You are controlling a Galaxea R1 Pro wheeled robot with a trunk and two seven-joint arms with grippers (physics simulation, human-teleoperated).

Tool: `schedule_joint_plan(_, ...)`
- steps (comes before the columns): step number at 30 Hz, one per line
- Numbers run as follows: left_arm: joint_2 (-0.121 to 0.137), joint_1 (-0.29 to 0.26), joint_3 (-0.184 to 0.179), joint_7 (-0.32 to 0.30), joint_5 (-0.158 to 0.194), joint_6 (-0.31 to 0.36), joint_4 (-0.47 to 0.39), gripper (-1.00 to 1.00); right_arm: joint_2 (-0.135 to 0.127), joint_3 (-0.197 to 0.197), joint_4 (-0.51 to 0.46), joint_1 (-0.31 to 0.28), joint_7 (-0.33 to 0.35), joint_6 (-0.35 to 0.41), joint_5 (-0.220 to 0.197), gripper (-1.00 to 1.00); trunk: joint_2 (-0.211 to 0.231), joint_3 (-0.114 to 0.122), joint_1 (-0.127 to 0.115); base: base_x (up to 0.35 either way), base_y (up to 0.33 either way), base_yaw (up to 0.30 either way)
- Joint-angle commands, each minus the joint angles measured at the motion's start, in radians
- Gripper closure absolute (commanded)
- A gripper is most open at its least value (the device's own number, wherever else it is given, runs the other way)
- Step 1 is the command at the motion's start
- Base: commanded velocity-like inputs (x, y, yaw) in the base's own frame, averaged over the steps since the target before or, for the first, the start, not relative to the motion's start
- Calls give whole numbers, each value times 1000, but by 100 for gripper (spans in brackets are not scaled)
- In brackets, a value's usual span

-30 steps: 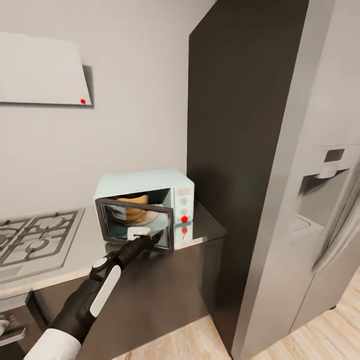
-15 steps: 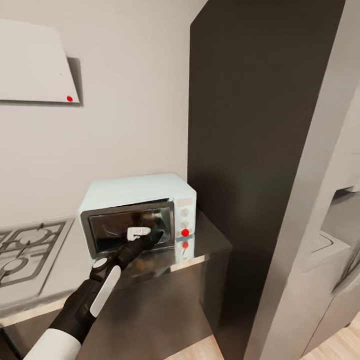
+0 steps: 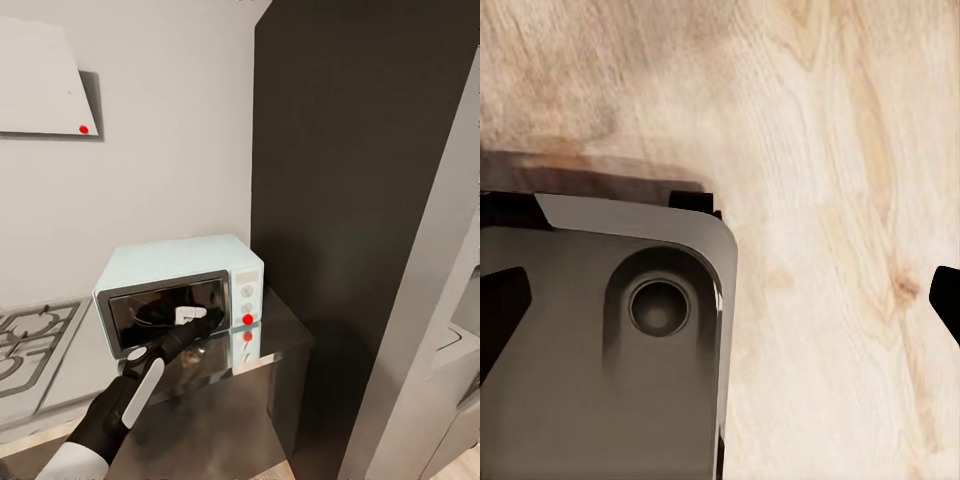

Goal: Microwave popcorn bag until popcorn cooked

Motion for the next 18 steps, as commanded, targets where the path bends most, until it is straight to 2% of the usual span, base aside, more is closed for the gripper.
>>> schedule_joint_plan(1,1,-14,34,39,3,7,-2,-100,0,-1,3,-1,1,-6,6,-100,0,-1,0,-230,0,0)
schedule_joint_plan(6,2,-14,33,85,4,8,-2,-100,-2,-3,3,-1,1,-6,-2,-100,0,-1,0,-323,0,0)
schedule_joint_plan(18,0,-14,31,89,10,20,-1,-100,-4,-3,3,-1,1,-6,-6,-100,0,-1,0,-346,0,0)
